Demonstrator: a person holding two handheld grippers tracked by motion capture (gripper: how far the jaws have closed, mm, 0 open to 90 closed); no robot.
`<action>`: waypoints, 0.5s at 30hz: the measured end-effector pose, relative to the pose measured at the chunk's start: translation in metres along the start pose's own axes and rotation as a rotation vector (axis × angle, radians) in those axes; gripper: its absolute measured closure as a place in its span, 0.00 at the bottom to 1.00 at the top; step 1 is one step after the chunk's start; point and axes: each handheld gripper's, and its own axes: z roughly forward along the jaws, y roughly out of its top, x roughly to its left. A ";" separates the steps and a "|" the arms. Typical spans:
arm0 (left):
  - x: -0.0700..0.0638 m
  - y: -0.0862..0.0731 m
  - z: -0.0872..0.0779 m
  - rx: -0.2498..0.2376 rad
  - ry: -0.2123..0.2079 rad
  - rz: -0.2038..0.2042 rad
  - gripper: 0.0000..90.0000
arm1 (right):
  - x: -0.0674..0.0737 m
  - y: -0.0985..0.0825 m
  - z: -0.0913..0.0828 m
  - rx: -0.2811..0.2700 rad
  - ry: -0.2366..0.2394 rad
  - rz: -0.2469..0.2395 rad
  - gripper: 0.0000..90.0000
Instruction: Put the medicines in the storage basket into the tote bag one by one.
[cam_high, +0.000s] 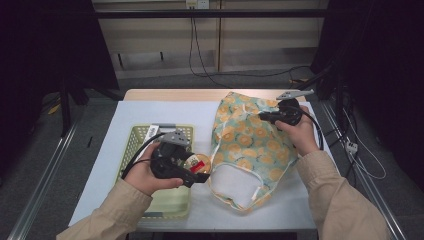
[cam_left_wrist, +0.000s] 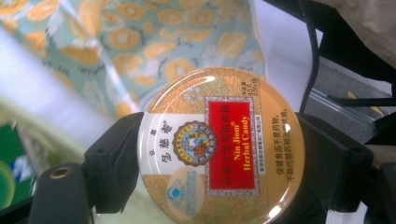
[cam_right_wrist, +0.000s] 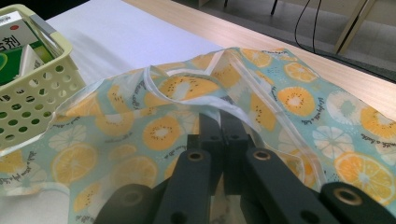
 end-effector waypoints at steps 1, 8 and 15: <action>-0.001 0.004 0.003 -0.004 0.004 0.003 0.23 | 0.000 0.000 0.000 0.000 0.000 0.000 1.00; -0.001 0.025 0.020 -0.010 0.007 0.018 0.23 | 0.001 0.001 -0.001 -0.006 0.001 0.005 1.00; 0.004 0.042 0.038 -0.008 0.021 0.032 0.23 | 0.002 0.002 0.001 -0.009 0.006 0.011 1.00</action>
